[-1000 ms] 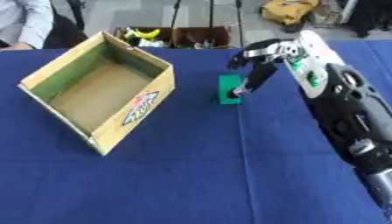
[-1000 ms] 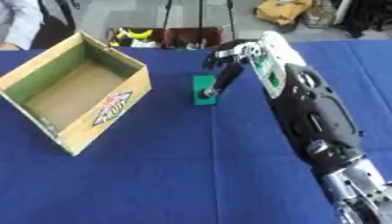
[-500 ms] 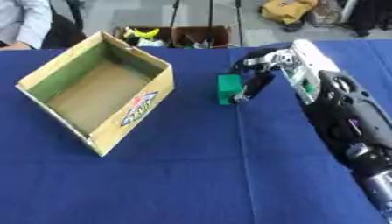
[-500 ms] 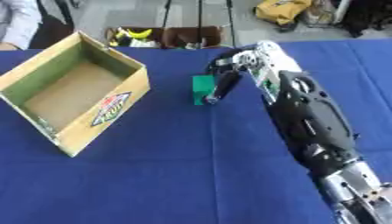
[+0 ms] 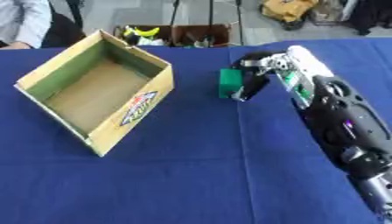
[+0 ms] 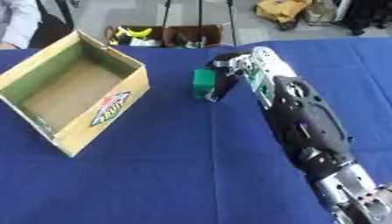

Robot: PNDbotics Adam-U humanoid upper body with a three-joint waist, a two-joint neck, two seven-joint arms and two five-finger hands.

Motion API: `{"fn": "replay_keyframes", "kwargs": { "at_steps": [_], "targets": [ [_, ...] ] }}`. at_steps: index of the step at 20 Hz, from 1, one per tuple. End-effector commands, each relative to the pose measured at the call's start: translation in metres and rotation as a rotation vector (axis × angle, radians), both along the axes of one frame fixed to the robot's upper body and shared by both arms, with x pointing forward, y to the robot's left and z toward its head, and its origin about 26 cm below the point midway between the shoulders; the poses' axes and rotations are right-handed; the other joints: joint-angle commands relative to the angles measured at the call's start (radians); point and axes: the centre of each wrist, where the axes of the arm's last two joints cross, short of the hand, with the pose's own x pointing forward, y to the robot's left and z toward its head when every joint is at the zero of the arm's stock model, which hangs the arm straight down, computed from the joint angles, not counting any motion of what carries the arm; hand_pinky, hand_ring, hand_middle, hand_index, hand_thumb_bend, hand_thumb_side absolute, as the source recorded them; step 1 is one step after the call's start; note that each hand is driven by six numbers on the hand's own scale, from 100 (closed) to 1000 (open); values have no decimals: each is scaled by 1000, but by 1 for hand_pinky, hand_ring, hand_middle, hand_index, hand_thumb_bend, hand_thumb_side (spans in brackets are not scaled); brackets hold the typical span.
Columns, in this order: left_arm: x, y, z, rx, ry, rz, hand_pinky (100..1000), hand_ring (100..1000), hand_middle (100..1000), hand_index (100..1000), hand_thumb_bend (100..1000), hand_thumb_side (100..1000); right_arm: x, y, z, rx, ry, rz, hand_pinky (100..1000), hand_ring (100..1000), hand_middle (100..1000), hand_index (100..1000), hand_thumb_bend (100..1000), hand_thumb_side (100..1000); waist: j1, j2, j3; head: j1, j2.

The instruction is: Pick up objects on the table and place them in the box.

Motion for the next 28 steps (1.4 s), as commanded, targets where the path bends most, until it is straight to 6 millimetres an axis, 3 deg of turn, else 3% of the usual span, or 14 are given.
{"fn": "replay_keyframes", "kwargs": {
  "at_steps": [1, 5, 8, 17, 28],
  "targets": [
    [-1, 1, 5, 12, -18, -5, 240, 631, 676, 849, 219, 928, -1, 1, 8, 12, -39, -7, 802, 910, 799, 877, 100, 405, 1, -17, 0, -1, -7],
    [-1, 1, 5, 12, -17, -4, 240, 632, 676, 848, 216, 927, -1, 2, 10, 27, -51, -15, 792, 894, 756, 830, 100, 358, 1, -17, -2, -1, -5],
    [-1, 1, 5, 13, -16, -5, 240, 633, 676, 848, 217, 930, -3, 3, 16, 47, -81, -17, 785, 881, 711, 788, 100, 381, 1, -18, -3, -1, -5],
    [-1, 2, 4, 13, -13, -5, 241, 634, 677, 849, 211, 924, -16, 16, 44, 155, -200, -1, 777, 864, 651, 739, 100, 334, 2, -27, -6, -4, -5],
    [-1, 1, 5, 13, -15, -11, 243, 634, 678, 849, 211, 925, -41, 57, 78, 263, -329, 56, 770, 849, 620, 709, 100, 300, -4, -35, 3, -18, -6]
  ]
}}
